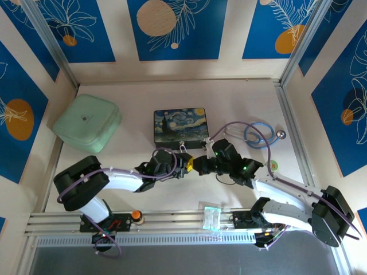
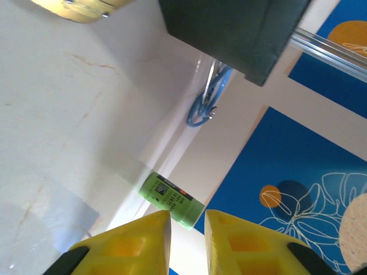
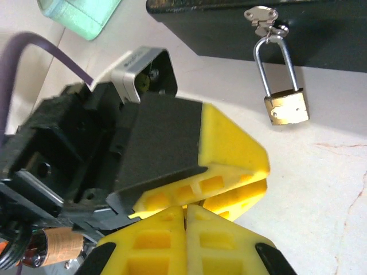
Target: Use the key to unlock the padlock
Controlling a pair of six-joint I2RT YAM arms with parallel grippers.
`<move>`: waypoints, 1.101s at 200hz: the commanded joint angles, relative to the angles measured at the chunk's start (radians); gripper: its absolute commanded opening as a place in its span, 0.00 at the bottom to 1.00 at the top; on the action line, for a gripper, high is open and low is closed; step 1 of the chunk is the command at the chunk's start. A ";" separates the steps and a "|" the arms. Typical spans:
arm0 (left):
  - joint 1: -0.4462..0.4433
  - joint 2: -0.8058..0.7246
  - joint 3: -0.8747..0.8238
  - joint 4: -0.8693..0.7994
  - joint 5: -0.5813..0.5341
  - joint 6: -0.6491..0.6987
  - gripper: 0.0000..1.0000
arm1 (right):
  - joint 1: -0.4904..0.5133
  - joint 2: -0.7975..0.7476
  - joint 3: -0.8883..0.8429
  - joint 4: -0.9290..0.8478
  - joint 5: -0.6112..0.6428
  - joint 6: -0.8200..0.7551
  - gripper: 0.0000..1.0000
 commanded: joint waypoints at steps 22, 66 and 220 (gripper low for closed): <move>0.000 0.012 0.023 -0.029 0.006 0.028 0.08 | -0.011 -0.017 -0.020 0.015 -0.005 0.019 0.00; 0.002 -0.023 0.021 -0.065 -0.020 0.069 0.00 | -0.034 -0.023 -0.042 0.020 -0.028 0.023 0.00; 0.105 -0.220 0.118 0.111 -0.067 0.883 0.00 | -0.264 -0.098 -0.152 0.725 -0.472 0.350 0.62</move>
